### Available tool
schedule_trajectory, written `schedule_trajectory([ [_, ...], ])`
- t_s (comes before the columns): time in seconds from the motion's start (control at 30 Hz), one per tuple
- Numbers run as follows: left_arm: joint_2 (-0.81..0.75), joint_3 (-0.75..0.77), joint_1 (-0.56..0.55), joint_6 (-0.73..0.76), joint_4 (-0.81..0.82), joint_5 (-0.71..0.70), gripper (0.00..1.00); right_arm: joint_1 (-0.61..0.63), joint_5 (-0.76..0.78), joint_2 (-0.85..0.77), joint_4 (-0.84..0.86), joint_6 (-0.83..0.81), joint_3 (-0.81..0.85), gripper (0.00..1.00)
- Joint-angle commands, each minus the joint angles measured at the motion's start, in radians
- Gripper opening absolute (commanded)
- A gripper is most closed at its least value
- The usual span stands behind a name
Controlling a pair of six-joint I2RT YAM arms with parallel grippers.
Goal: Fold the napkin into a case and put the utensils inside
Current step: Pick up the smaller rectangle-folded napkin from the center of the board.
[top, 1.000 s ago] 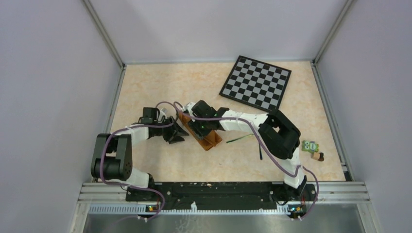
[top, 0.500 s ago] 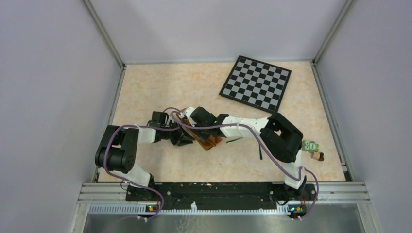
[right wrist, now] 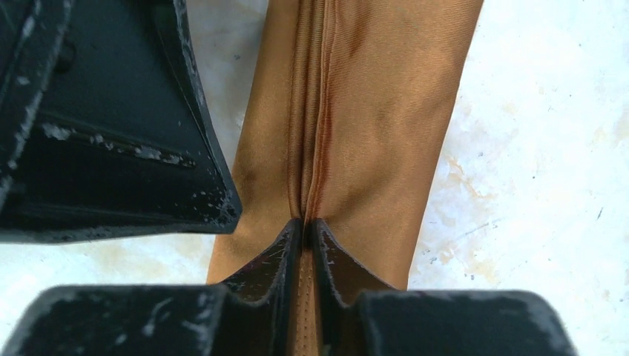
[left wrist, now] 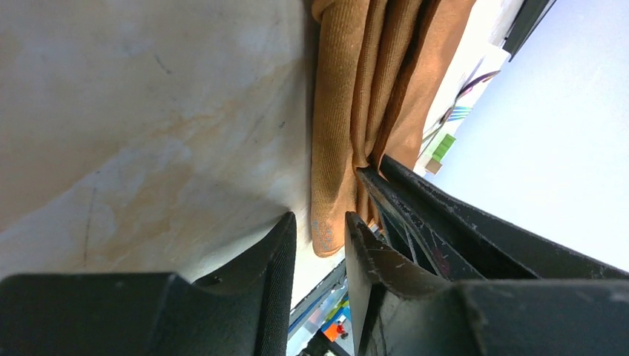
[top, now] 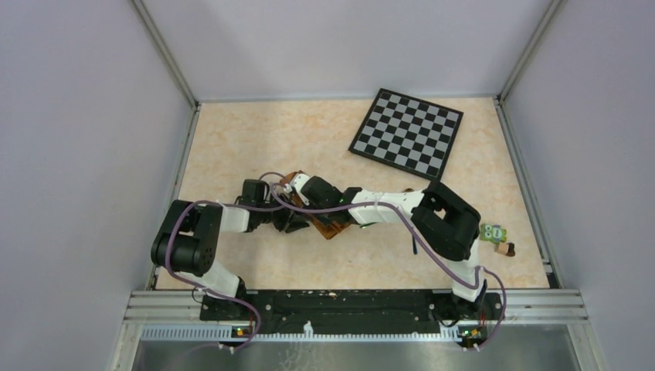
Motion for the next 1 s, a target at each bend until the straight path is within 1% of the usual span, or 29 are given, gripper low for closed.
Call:
schedule_trajectory([
  [0.0, 0.038, -0.035, -0.02, -0.018, 0.036, -0.099, 0.36, 0.024, 0.044, -0.011, 0.051, -0.002, 0.013, 0.05],
  [0.03, 0.051, -0.038, -0.023, -0.023, 0.048, -0.099, 0.34, 0.024, 0.037, -0.016, 0.049, 0.002, 0.018, 0.01],
  [0.07, 0.065, -0.039, -0.025, -0.03, 0.061, -0.096, 0.32, 0.024, 0.033, -0.022, 0.045, 0.007, 0.025, 0.0],
  [0.2, 0.09, -0.048, -0.029, -0.044, 0.092, -0.102, 0.23, 0.024, -0.003, -0.049, 0.03, 0.028, 0.036, 0.0],
  [0.37, 0.092, -0.066, -0.035, -0.054, 0.116, -0.114, 0.13, 0.024, -0.11, -0.076, 0.03, 0.104, 0.039, 0.0],
  [0.43, 0.091, -0.073, -0.036, -0.059, 0.121, -0.118, 0.08, 0.022, -0.133, -0.074, 0.033, 0.13, 0.041, 0.0],
  [0.5, 0.086, -0.082, -0.037, -0.062, 0.125, -0.127, 0.0, 0.02, -0.147, -0.072, 0.042, 0.151, 0.04, 0.0],
  [0.7, 0.078, -0.094, -0.039, -0.071, 0.139, -0.137, 0.0, 0.006, -0.181, -0.047, 0.07, 0.207, 0.023, 0.0],
  [0.73, 0.074, -0.094, -0.039, -0.072, 0.14, -0.14, 0.0, -0.001, -0.207, -0.048, 0.079, 0.23, 0.015, 0.0],
  [0.83, 0.058, -0.098, -0.04, -0.073, 0.137, -0.152, 0.0, -0.034, -0.241, -0.06, 0.129, 0.28, -0.036, 0.0],
  [0.97, 0.045, -0.104, -0.041, -0.068, 0.128, -0.164, 0.0, -0.09, -0.324, -0.029, 0.217, 0.335, -0.108, 0.0],
])
